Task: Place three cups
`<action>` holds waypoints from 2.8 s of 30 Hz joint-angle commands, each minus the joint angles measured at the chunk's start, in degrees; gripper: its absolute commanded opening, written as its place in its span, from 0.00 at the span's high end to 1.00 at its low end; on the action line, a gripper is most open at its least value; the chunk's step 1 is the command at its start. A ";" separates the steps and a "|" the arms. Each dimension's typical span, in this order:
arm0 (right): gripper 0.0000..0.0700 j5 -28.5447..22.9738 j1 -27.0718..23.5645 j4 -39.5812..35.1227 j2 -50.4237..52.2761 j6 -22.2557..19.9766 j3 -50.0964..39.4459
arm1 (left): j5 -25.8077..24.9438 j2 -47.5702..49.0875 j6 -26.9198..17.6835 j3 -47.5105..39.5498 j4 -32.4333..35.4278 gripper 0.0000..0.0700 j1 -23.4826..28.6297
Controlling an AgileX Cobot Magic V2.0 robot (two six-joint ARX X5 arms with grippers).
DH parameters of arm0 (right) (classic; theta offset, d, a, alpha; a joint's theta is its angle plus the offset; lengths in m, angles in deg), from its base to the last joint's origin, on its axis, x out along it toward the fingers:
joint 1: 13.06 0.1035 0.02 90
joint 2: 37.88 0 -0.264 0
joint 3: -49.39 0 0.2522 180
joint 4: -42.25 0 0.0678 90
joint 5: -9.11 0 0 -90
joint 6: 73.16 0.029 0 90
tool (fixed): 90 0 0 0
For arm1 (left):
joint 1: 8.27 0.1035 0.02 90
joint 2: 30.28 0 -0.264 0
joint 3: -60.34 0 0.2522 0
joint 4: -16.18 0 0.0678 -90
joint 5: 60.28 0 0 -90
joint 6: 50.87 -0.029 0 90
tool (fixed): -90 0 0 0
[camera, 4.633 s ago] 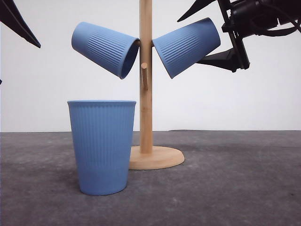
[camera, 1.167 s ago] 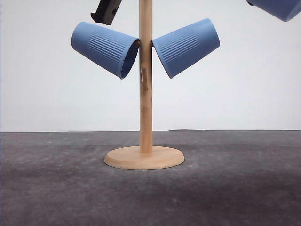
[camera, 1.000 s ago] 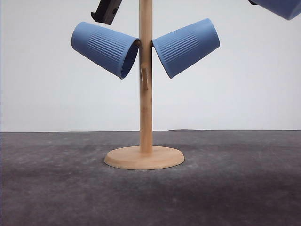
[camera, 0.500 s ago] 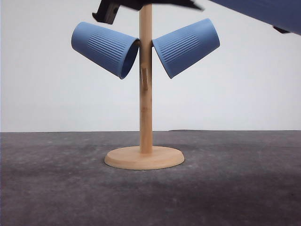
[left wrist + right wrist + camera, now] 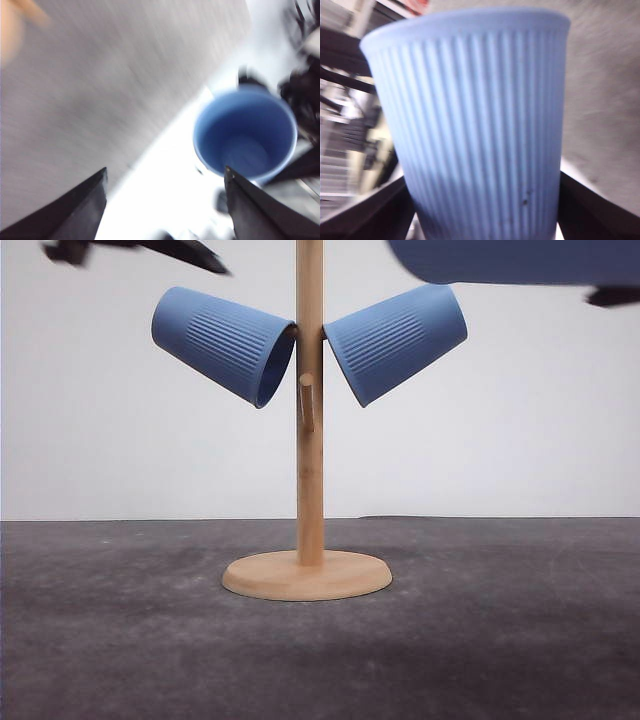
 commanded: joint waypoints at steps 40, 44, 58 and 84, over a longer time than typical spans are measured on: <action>0.36 -0.52 0.70 -44.33 -6.53 53.52 -16.30 | 26.63 33.23 -5.67 -20.37 3.70 0.37 16.52; 0.36 -2.20 0.68 -46.01 1.35 62.04 -19.29 | 26.65 33.22 -5.60 -20.37 3.82 0.37 16.52; 0.36 -3.47 0.74 -74.43 -14.05 78.86 -18.25 | 26.60 32.97 -4.05 -20.37 4.80 0.37 16.52; 0.35 3.32 -4.26 -93.69 -50.08 78.86 -1.99 | 26.65 32.97 -3.90 -20.37 4.72 0.37 16.52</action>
